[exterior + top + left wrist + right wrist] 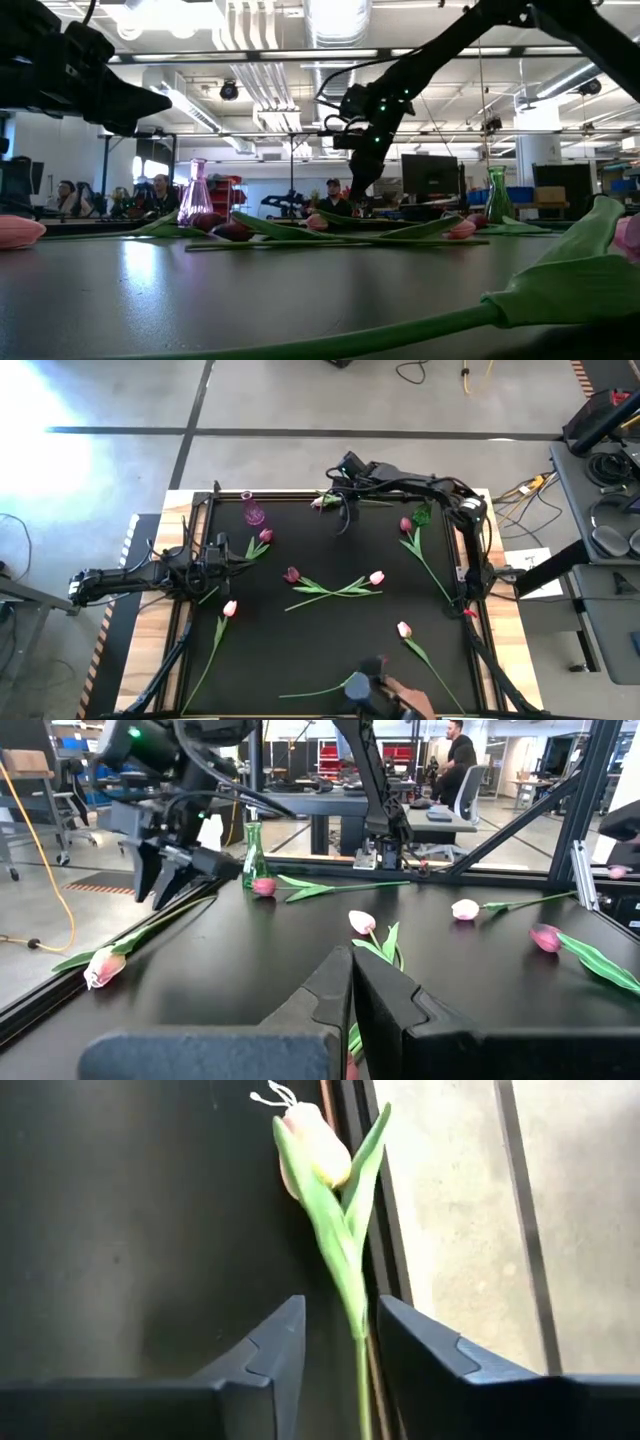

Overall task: Sort flowers into vase by color
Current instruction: Put the pink flower into the green vase

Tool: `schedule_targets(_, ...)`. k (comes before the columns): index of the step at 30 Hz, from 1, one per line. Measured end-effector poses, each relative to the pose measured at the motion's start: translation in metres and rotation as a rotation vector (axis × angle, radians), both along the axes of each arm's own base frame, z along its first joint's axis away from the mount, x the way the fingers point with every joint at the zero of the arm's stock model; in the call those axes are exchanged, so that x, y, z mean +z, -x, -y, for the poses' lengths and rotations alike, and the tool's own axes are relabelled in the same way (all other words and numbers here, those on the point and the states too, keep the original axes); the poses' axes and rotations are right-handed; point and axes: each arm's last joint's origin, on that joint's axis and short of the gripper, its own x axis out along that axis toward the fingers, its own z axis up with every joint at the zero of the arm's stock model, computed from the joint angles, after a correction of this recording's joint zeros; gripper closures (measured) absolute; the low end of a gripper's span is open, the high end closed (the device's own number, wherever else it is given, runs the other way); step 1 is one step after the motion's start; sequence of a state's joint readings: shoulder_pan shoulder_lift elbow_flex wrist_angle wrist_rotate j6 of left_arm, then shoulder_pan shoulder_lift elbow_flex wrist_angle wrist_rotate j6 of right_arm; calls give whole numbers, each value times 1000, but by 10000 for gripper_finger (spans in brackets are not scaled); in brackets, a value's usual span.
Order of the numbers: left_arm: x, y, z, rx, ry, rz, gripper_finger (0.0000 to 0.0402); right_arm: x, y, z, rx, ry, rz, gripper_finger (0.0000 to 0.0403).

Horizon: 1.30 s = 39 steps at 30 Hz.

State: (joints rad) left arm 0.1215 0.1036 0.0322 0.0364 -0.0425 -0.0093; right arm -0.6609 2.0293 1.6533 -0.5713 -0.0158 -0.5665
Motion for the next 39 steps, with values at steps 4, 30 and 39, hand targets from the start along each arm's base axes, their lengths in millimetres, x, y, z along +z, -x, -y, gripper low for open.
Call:
schedule_targets(4, 0, 0, 0, 0, 0, 1, 402, -10, -10, 8, 23, -22, -52, 259)
schedule_targets(30, 0, 0, 0, 1, 0, 1, 402, -18, -32, 45, -44, -45, -190, 380)
schedule_targets(39, 0, 0, 0, 0, 0, 0, 402, 72, -27, 17, -81, -1, 22, 389)
